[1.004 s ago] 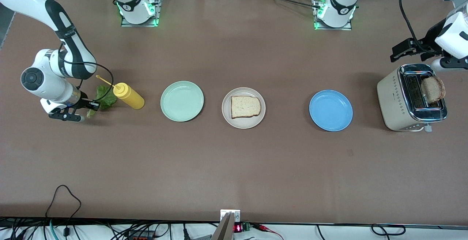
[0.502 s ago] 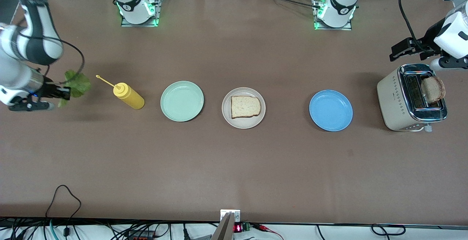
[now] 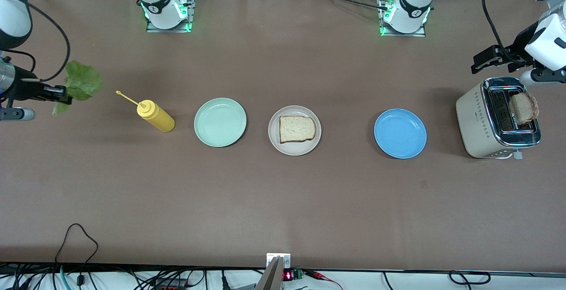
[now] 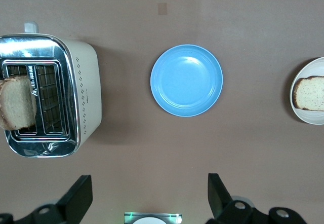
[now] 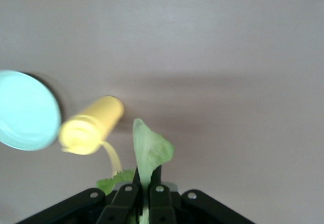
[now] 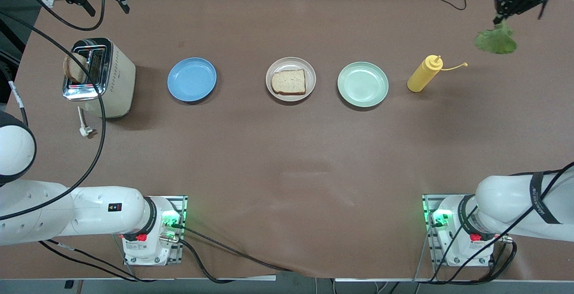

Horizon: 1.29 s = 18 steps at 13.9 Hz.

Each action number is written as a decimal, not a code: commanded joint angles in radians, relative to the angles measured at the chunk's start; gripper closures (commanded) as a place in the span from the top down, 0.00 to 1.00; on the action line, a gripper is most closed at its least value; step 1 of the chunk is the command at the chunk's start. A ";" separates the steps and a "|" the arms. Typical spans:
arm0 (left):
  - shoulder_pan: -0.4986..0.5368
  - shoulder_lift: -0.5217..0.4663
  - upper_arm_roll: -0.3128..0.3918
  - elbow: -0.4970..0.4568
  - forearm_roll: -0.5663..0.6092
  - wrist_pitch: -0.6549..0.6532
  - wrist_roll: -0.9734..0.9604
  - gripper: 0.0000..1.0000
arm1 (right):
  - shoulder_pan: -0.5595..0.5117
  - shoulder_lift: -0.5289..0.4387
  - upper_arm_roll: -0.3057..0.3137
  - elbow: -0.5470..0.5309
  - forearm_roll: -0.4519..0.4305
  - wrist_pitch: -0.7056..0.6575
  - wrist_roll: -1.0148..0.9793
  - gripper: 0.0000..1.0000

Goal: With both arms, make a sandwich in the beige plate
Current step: 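Carry the lettuce onto the bread on the beige plate and release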

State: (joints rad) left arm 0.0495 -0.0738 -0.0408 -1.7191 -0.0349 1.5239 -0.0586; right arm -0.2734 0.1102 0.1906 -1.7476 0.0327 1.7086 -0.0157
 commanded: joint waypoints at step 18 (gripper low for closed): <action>0.010 -0.032 -0.011 0.006 0.015 0.025 -0.010 1.00 | 0.643 0.471 0.144 0.126 0.061 0.655 1.735 0.00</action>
State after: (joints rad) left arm 0.0553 -0.0951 -0.0389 -1.7164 -0.0349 1.5361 -0.0606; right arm 0.3302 0.4954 0.3392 -1.7101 0.1258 2.3342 1.6205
